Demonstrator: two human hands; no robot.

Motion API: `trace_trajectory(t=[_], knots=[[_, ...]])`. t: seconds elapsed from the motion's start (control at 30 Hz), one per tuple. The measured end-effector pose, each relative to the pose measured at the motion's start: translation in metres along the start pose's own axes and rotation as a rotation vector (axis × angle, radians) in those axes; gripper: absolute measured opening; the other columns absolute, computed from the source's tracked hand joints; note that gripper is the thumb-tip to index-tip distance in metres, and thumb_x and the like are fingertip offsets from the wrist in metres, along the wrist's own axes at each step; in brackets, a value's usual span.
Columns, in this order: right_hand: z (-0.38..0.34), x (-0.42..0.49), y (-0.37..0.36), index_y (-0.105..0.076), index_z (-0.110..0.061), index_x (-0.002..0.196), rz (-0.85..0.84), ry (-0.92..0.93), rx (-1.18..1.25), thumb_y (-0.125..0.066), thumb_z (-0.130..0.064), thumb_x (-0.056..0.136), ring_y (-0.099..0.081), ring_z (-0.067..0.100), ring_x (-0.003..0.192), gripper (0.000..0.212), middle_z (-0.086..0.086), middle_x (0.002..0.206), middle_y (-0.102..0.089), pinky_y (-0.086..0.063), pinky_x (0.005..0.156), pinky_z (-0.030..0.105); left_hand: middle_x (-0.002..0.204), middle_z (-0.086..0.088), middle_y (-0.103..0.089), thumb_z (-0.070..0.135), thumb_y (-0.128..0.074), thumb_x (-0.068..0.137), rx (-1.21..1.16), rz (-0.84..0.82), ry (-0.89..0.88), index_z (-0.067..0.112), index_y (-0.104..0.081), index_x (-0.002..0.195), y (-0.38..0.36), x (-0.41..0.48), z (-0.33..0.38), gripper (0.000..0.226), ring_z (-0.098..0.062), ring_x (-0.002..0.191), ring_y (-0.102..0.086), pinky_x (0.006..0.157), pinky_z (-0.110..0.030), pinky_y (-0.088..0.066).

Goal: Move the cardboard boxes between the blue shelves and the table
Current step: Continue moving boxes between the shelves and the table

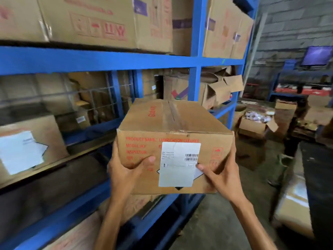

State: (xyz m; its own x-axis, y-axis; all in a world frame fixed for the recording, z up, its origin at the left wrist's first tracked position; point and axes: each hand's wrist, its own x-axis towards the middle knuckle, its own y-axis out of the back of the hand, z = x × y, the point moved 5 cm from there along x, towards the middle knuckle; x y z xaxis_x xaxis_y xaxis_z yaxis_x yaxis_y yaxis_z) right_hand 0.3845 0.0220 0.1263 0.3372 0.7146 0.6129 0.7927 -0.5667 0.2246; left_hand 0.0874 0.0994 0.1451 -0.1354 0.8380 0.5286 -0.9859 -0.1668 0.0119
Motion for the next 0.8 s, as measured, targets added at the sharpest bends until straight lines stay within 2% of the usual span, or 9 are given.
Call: trace_trajectory(t=[0.07, 0.17, 0.23, 0.33, 0.37, 0.47, 0.57, 0.7, 0.8], knots=[[0.008, 0.018, -0.018, -0.006, -0.047, 0.157, -0.062, 0.02, 0.039, -0.092, -0.047, 0.066, -0.057, -0.01, 0.119, 0.126, -0.02, 0.137, -0.058, -0.045, 0.095, 0.007, 0.123, 0.015, -0.067, 0.06, -0.09, 0.047, 0.059, 0.07, 0.016, 0.04, -0.041, 0.147, 0.011, 0.003, -0.002, 0.114, -0.008, 0.112, -0.065, 0.092, -0.045, -0.057], [0.012, 0.045, -0.047, -0.009, -0.042, 0.159, -0.161, 0.034, 0.111, -0.086, -0.055, 0.063, -0.054, -0.001, 0.129, 0.123, -0.009, 0.146, -0.055, -0.045, 0.106, 0.023, 0.115, 0.026, -0.063, 0.063, -0.09, 0.044, 0.101, 0.192, 0.041, 0.038, -0.043, 0.145, 0.027, 0.004, -0.007, 0.115, 0.011, 0.101, -0.062, 0.085, -0.03, -0.054], [0.016, 0.058, -0.063, -0.008, -0.036, 0.161, -0.213, 0.056, 0.149, -0.089, -0.051, 0.066, -0.051, -0.001, 0.133, 0.126, -0.01, 0.15, -0.05, -0.044, 0.11, 0.024, 0.115, 0.029, -0.06, 0.066, -0.086, 0.044, 0.13, 0.232, 0.05, 0.036, -0.042, 0.146, 0.033, 0.007, -0.012, 0.115, 0.012, 0.102, -0.06, 0.084, -0.026, -0.051], [0.022, 0.083, -0.099, -0.007, -0.027, 0.162, -0.293, 0.089, 0.195, -0.09, -0.036, 0.069, -0.05, -0.01, 0.129, 0.126, -0.034, 0.142, -0.049, -0.044, 0.107, 0.017, 0.122, 0.026, -0.059, 0.065, -0.085, 0.047, 0.152, 0.297, 0.049, 0.036, -0.042, 0.146, 0.044, 0.021, -0.024, 0.113, 0.008, 0.111, -0.057, 0.087, -0.021, -0.05], [0.025, 0.092, -0.112, -0.006, -0.027, 0.162, -0.324, 0.092, 0.212, -0.089, -0.032, 0.068, -0.052, -0.009, 0.128, 0.126, -0.034, 0.141, -0.05, -0.045, 0.106, 0.018, 0.122, 0.027, -0.059, 0.064, -0.085, 0.047, 0.156, 0.312, 0.047, 0.037, -0.042, 0.146, 0.047, 0.027, -0.029, 0.111, 0.008, 0.111, -0.057, 0.087, -0.02, -0.05], [0.036, 0.117, -0.154, -0.004, -0.03, 0.161, -0.396, 0.094, 0.251, -0.088, -0.028, 0.07, -0.054, 0.0, 0.13, 0.124, -0.011, 0.15, -0.048, -0.047, 0.103, 0.018, 0.123, 0.019, -0.06, 0.07, -0.085, 0.047, 0.196, 0.355, 0.057, 0.042, -0.039, 0.146, 0.058, 0.051, -0.051, 0.112, -0.001, 0.113, -0.059, 0.09, -0.03, -0.055], [0.048, 0.146, -0.199, -0.004, -0.031, 0.157, -0.446, 0.106, 0.272, -0.089, -0.032, 0.07, -0.051, -0.008, 0.128, 0.122, -0.007, 0.148, -0.046, -0.045, 0.098, 0.009, 0.129, 0.014, -0.061, 0.077, -0.084, 0.047, 0.226, 0.395, 0.037, 0.042, -0.034, 0.15, 0.069, 0.081, -0.072, 0.12, -0.007, 0.118, -0.06, 0.092, -0.036, -0.057], [0.057, 0.184, -0.261, -0.007, -0.033, 0.153, -0.481, 0.127, 0.315, -0.092, -0.031, 0.07, -0.048, 0.002, 0.135, 0.119, -0.002, 0.151, -0.042, -0.048, 0.108, 0.032, 0.125, 0.02, -0.06, 0.05, -0.092, 0.059, 0.228, 0.424, -0.023, 0.036, -0.031, 0.154, 0.082, 0.131, -0.097, 0.114, 0.008, 0.11, -0.06, 0.082, -0.024, -0.06], [0.068, 0.215, -0.311, -0.008, -0.041, 0.154, -0.498, 0.112, 0.35, -0.094, -0.029, 0.069, -0.052, 0.014, 0.136, 0.122, -0.005, 0.152, -0.045, -0.048, 0.109, 0.054, 0.126, 0.014, -0.064, 0.054, -0.093, 0.061, 0.305, 0.477, -0.055, 0.038, -0.029, 0.154, 0.098, 0.167, -0.113, 0.114, -0.002, 0.111, -0.064, 0.078, -0.026, -0.061]])
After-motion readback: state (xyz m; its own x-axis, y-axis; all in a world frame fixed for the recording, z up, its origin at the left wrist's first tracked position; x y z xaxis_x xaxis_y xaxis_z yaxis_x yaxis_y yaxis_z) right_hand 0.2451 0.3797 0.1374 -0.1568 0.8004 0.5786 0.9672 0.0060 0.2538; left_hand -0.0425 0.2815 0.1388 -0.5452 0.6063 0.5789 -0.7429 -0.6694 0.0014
